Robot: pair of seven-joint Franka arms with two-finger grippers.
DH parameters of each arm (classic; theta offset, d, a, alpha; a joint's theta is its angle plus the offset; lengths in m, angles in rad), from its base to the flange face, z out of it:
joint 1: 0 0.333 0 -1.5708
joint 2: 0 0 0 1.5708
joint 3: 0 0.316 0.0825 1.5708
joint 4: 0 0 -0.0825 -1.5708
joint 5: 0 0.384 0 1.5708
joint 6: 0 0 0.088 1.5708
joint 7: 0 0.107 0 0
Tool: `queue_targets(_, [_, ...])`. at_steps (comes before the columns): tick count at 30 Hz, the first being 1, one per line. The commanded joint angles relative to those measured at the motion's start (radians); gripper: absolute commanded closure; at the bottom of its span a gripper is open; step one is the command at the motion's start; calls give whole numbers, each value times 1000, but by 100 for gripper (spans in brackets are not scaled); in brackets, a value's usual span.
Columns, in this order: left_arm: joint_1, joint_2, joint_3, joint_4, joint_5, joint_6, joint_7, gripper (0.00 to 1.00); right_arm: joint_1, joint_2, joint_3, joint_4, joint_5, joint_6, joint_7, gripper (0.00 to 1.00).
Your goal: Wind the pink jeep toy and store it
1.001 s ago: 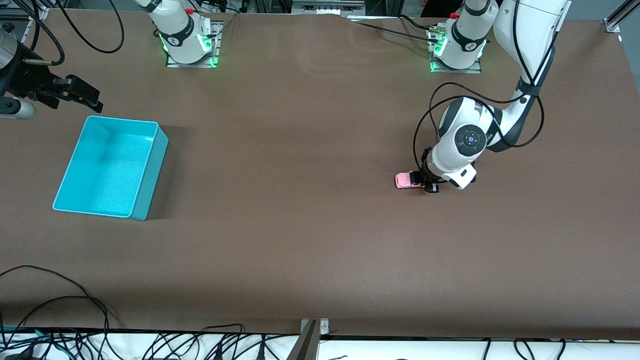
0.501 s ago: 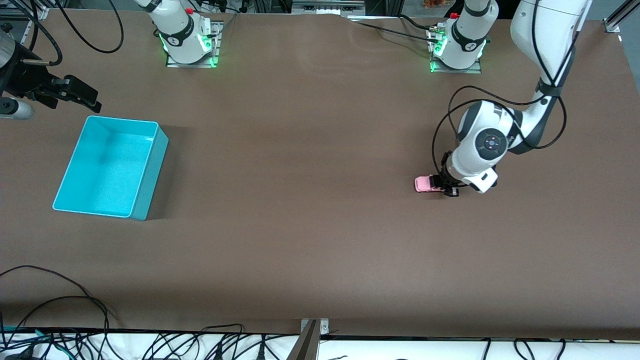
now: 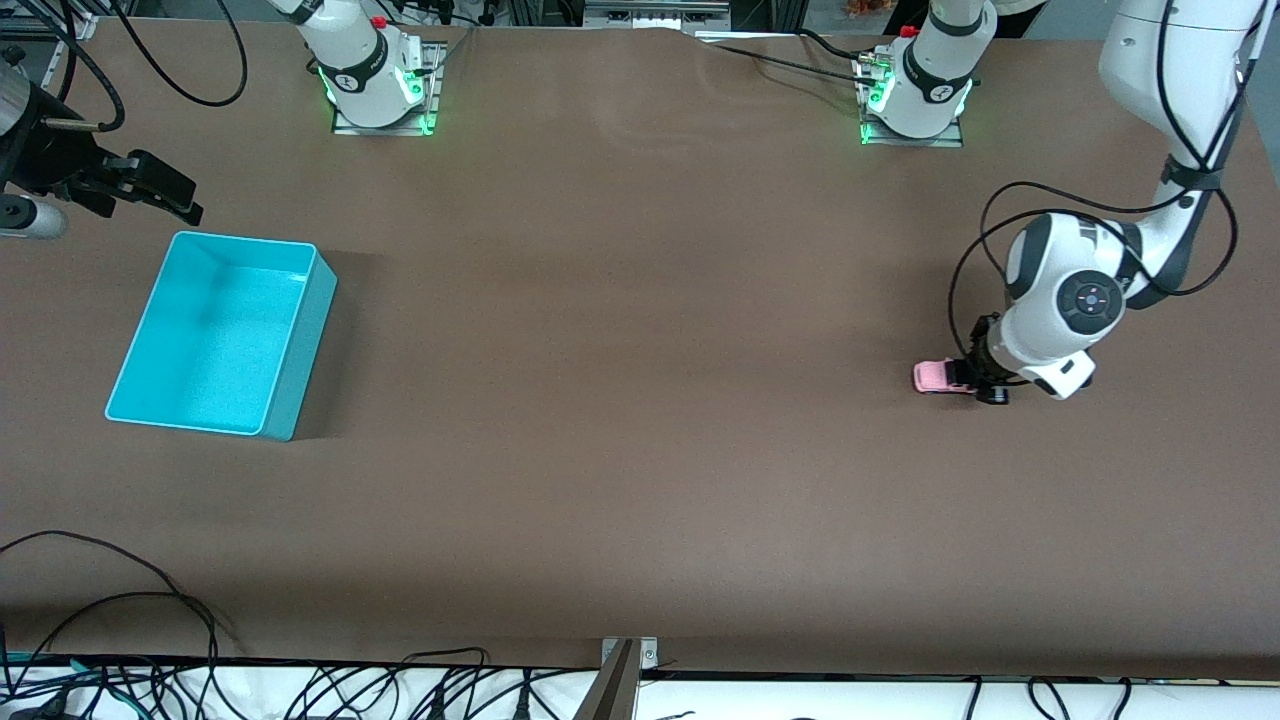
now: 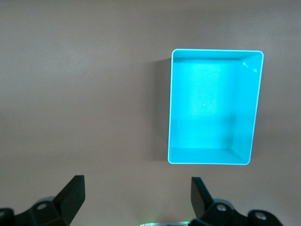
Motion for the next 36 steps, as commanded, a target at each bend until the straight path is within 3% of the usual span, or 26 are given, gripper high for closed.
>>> queue_targets(1, [62,66,-5,10,91,64,5,92,-6,-13,4,-6,10,-11,1,0])
queue_targets(11, [90,84,-5,10,123,83,10,90,-6,-13,4,-6,10,-12,-1,0])
queue_targets(13, [89,84,-5,11,123,83,10,84,-6,-13,3,-6,10,-12,-1,0])
queue_targets(14, [89,84,-5,11,123,83,10,76,-8,-13,2,-6,10,-12,-1,0])
queue_targets(15, [89,84,-5,11,123,83,11,61,-6,-13,2,-6,10,-11,1,0])
queue_targets(17, [89,83,-5,19,123,83,26,10,-8,-12,2,-6,10,-11,-1,0])
queue_targets(18, [90,83,-5,30,122,80,39,0,-6,-13,2,-6,10,-12,-1,0])
queue_targets(27, [90,18,-11,70,109,-57,54,0,-8,-13,2,-6,10,-11,-1,0])
queue_targets(36, [90,-51,-75,109,105,-201,66,0,-6,-13,2,-6,10,-11,-1,0])
